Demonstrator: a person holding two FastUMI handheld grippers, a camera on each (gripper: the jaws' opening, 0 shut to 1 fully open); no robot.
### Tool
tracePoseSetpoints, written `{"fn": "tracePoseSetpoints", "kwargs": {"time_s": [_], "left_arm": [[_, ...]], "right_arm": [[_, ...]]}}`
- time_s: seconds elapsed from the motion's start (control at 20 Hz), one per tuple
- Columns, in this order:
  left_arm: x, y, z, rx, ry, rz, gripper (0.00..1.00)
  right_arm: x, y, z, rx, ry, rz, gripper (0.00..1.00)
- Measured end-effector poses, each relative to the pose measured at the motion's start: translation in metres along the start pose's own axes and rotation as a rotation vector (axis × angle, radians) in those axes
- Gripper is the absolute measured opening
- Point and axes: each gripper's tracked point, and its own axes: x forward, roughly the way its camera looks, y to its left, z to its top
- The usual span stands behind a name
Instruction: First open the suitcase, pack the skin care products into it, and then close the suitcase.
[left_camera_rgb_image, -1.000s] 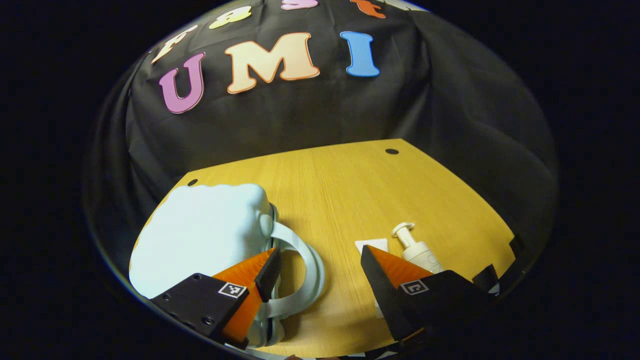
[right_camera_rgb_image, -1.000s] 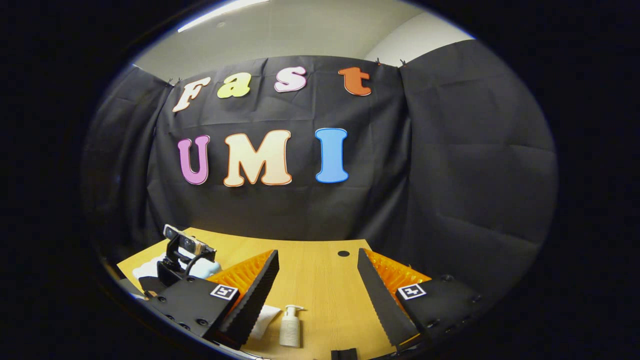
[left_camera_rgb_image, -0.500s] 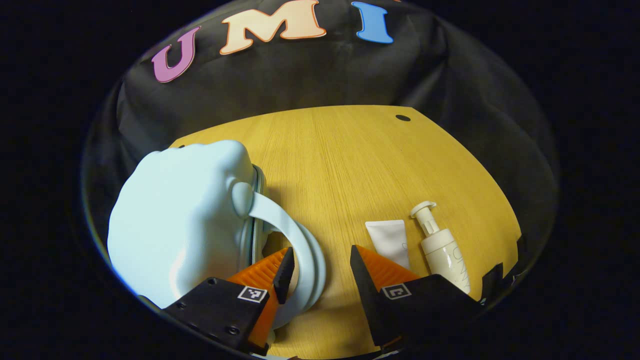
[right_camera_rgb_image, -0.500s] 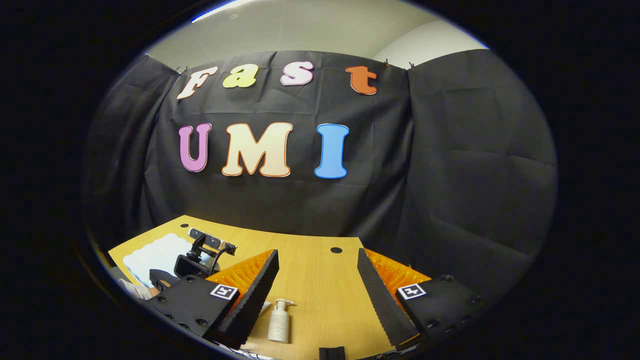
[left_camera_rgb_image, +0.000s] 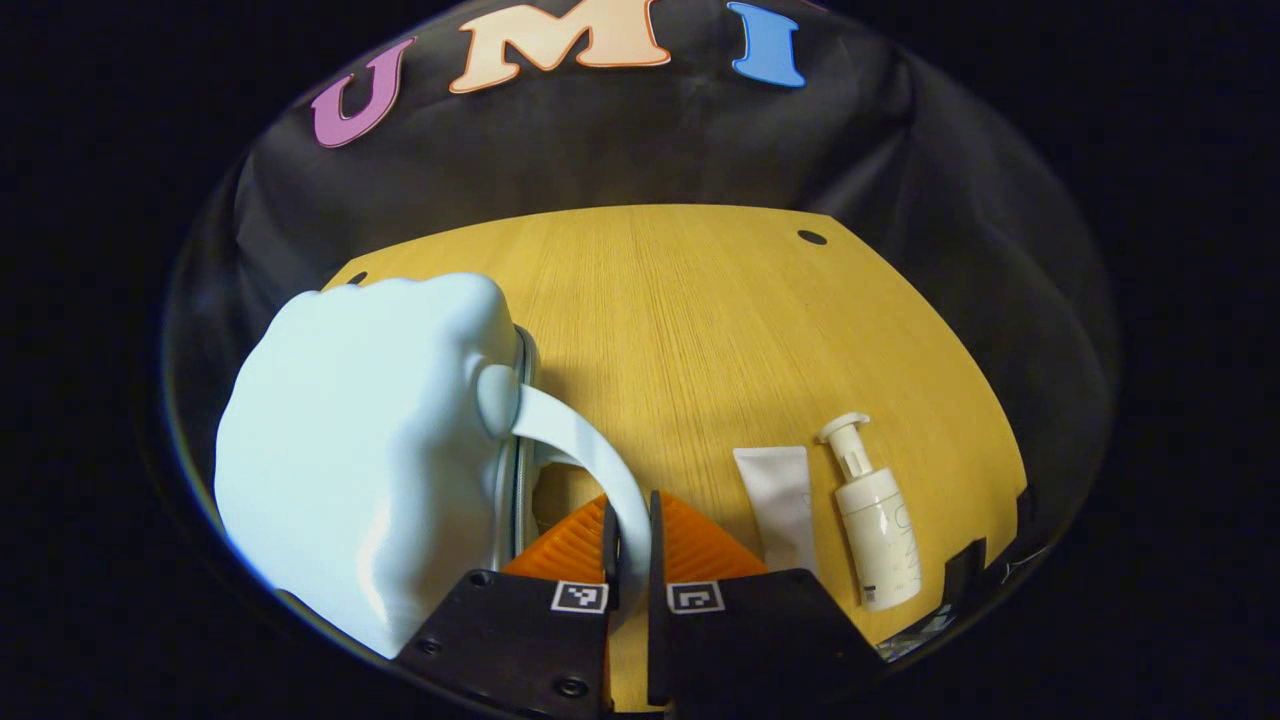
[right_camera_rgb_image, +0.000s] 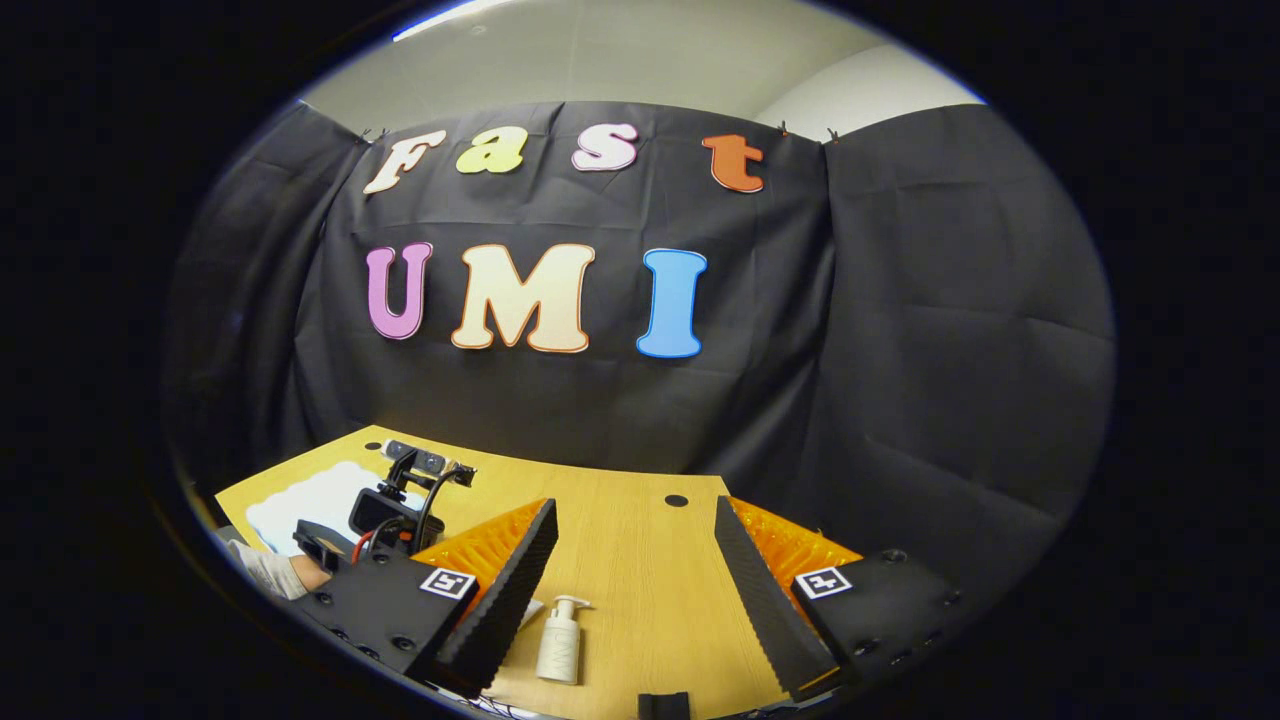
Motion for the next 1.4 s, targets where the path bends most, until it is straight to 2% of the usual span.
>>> {"fn": "tracePoseSetpoints", "kwargs": {"time_s": [0.1, 0.4, 0.7, 0.85, 0.95, 1.1, 1.2, 1.4], "left_arm": [[-0.014, -0.001, 0.011, 0.014, -0.010, -0.023, 0.02], [-0.060, 0.009, 0.051, -0.009, -0.060, -0.046, 0.02], [-0.124, 0.050, 0.108, -0.109, -0.173, -0.091, 0.02], [-0.156, 0.082, 0.129, -0.143, -0.226, -0.103, 0.01], [-0.172, 0.104, 0.137, -0.125, -0.258, -0.113, 0.02], [-0.198, 0.148, 0.144, -0.116, -0.292, -0.137, 0.02], [-0.212, 0.187, 0.150, -0.120, -0.336, -0.105, 0.01], [-0.229, 0.272, 0.155, -0.151, -0.383, -0.013, 0.01]], "right_arm": [[0.000, 0.002, 0.001, 0.005, -0.014, 0.008, 1.00], [0.004, 0.011, -0.004, 0.060, -0.019, 0.037, 1.00], [0.006, 0.029, 0.002, 0.113, -0.049, 0.066, 1.00], [0.011, 0.053, 0.011, 0.098, -0.085, 0.107, 0.99], [0.019, 0.060, 0.013, 0.097, -0.085, 0.067, 0.99], [0.022, 0.098, 0.019, 0.162, -0.103, 0.048, 0.99], [0.029, 0.125, 0.010, 0.137, -0.072, 0.057, 0.98], [0.034, 0.162, 0.015, 0.118, -0.080, 0.071, 0.97]]}}
